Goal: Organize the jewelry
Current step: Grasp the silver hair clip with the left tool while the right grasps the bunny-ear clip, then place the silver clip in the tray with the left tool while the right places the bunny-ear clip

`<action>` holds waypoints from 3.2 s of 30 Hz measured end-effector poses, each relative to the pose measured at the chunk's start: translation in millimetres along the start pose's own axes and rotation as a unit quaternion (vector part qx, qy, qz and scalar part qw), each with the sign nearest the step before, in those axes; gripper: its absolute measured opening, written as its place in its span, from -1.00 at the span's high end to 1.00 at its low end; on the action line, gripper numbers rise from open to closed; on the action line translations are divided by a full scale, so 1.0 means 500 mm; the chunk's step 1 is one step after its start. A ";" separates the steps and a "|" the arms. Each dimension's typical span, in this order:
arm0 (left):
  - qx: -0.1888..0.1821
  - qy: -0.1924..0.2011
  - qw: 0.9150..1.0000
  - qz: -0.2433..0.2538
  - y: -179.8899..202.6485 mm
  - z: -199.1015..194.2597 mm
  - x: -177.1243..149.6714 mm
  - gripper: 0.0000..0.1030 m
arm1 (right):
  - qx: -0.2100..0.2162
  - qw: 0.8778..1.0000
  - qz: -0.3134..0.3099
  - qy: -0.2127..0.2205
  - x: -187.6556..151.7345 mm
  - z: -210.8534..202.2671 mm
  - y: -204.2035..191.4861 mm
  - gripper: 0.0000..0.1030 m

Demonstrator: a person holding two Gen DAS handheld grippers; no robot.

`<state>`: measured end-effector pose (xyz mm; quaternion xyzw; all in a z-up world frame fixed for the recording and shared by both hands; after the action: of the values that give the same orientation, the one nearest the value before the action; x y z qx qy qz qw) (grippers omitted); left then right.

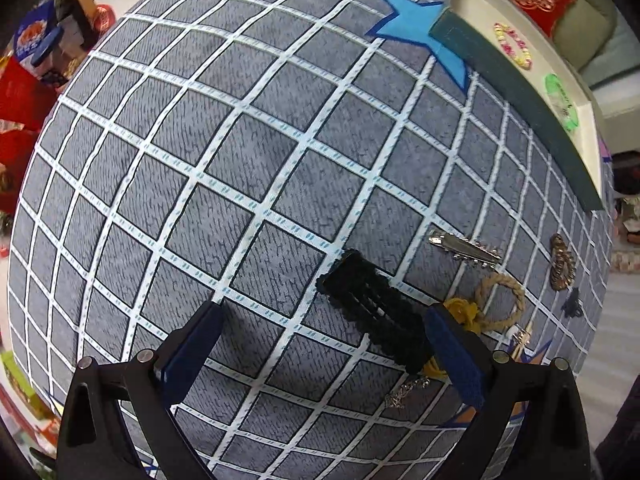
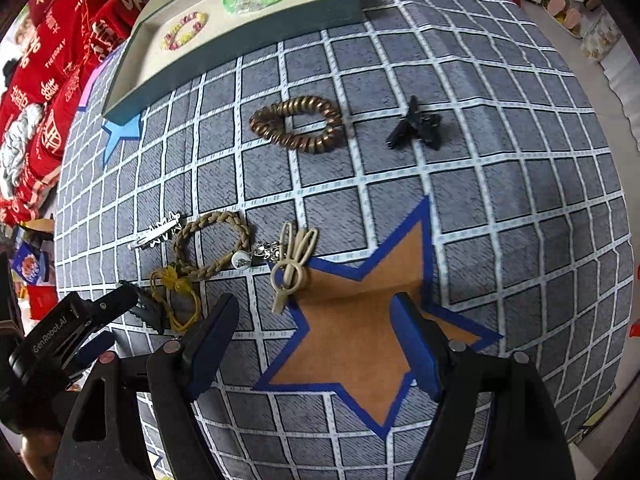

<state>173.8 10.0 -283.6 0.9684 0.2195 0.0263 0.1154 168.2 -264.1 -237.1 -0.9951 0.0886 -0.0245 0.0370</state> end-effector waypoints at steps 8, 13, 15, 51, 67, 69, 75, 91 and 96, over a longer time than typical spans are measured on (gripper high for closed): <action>0.045 -0.006 0.999 0.004 0.024 0.026 -0.011 -0.98 | -0.037 0.999 -0.005 0.001 0.001 0.032 -0.038 -0.22; 0.047 -0.001 0.999 0.025 0.084 0.035 -0.012 -0.64 | -0.072 0.997 -0.033 0.014 0.018 0.045 -0.088 0.10; 0.043 0.000 0.998 0.040 0.104 0.035 -0.018 -0.50 | -0.078 0.996 -0.038 0.018 0.022 0.047 -0.103 0.37; 0.079 0.090 0.946 0.302 0.114 -0.070 0.058 -0.80 | 0.011 1.000 -0.011 0.018 -0.041 -0.061 0.050 0.62; 0.036 0.035 0.855 0.516 0.265 0.021 0.054 -0.06 | 0.019 1.000 -0.001 0.019 -0.025 -0.065 0.059 0.62; 0.021 0.026 0.855 0.517 0.276 0.024 0.049 0.28 | 0.020 1.000 -0.002 0.018 -0.024 -0.066 0.056 0.62; -0.012 0.014 0.873 0.487 0.290 0.031 0.061 0.66 | 0.023 1.000 -0.006 0.019 -0.018 -0.062 0.049 0.62; -0.100 0.063 0.940 0.319 0.276 -0.112 0.143 0.66 | 0.056 0.996 -0.032 0.055 0.095 -0.128 0.009 0.62; -0.112 0.095 0.941 0.306 0.322 -0.162 0.207 0.66 | 0.069 0.994 -0.040 0.073 0.185 -0.158 -0.007 0.62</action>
<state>326.2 -69.3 -167.1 0.9627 -0.0816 0.1762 0.1885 255.5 -282.6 -154.2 -0.9884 0.0492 -0.1049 0.0978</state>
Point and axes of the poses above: each gripper's, at about its wrist camera, not at the fingertips, and z roughly the way its jaws point, y to its right, x to its top, the point moved 10 cm from there along z, roughly the way its jaws point, and after that the axes turned 5 degrees about -x, right-handed, at the moved point
